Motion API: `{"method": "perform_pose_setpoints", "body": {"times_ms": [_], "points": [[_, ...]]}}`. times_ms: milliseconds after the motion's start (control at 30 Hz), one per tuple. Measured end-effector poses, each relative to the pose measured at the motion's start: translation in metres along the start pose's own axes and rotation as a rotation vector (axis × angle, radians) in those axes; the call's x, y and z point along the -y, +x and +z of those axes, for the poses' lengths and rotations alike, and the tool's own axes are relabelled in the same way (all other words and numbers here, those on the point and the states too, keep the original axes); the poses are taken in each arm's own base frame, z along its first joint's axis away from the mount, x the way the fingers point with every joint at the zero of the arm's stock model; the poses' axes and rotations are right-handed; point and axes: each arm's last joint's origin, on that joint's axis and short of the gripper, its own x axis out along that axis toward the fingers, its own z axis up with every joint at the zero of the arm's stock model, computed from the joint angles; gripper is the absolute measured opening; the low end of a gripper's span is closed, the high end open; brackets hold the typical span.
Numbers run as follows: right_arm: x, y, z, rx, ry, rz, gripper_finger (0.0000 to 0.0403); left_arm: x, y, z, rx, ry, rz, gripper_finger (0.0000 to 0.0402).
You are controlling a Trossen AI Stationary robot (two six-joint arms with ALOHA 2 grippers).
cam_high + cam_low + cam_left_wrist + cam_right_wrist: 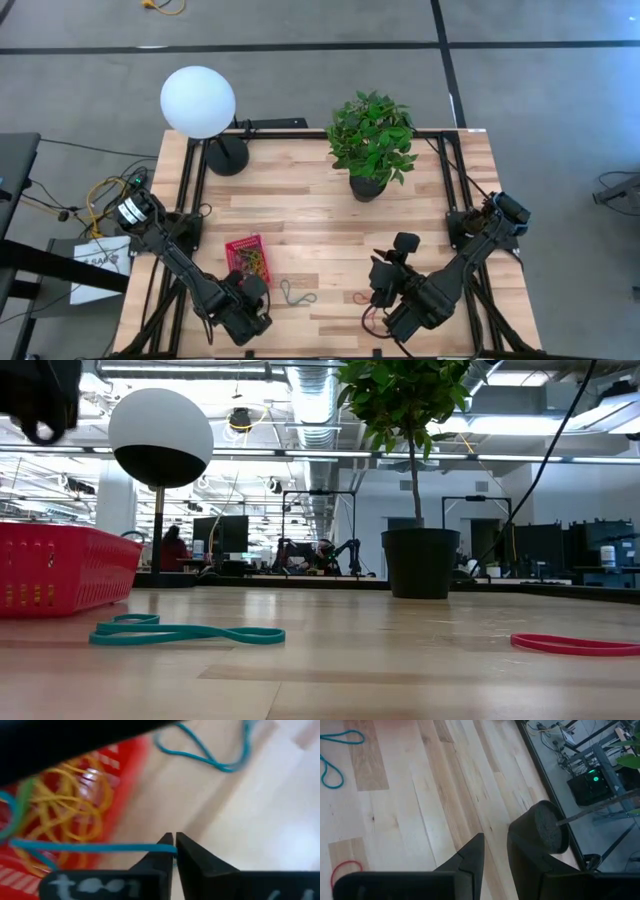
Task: Pick and place items into bin
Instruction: Put the blue rubber band into the red bin, then put the red rubber band into the red bin
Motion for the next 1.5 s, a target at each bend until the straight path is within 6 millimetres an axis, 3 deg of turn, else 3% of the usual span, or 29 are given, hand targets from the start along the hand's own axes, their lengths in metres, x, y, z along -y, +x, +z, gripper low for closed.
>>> {"method": "perform_pose_setpoints", "body": {"times_ms": [167, 300, 400, 533, 667, 933, 1233, 1500], "points": [[0.000, 0.000, 0.000, 0.000, 0.001, 0.000, 0.0077, 0.027, -0.025, 0.002, 0.038, 0.059, -0.098, 0.0002], [0.000, 0.000, 0.000, 0.001, 0.002, 0.001, 0.0077, 0.041, -0.057, 0.012, 0.142, 0.197, -0.041, 0.0001], [0.000, 0.000, 0.000, 0.002, 0.005, 0.003, 0.0077, 0.036, -0.079, 0.024, 0.222, 0.238, 0.099, 0.0001], [-0.002, 0.000, 0.001, 0.009, 0.019, 0.013, 0.0077, 0.015, -0.095, 0.041, 0.258, 0.225, 0.347, 0.0000], [-0.002, -0.001, 0.001, 0.010, 0.018, 0.014, 0.0077, -0.005, -0.091, 0.053, 0.230, 0.200, 0.530, 0.0000], [-0.002, -0.001, 0.001, 0.010, 0.019, 0.015, 0.0077, -0.014, -0.069, 0.060, 0.188, 0.202, 0.561, 0.0007], [0.000, 0.005, 0.005, 0.002, 0.047, 0.013, 0.0077, -0.019, -0.064, 0.057, 0.051, 0.190, 0.591, 0.0071], [0.010, 0.032, 0.022, -0.083, 0.192, 0.032, 0.0077, -0.019, -0.063, 0.057, 0.068, 0.152, 0.586, 0.0109]]}}
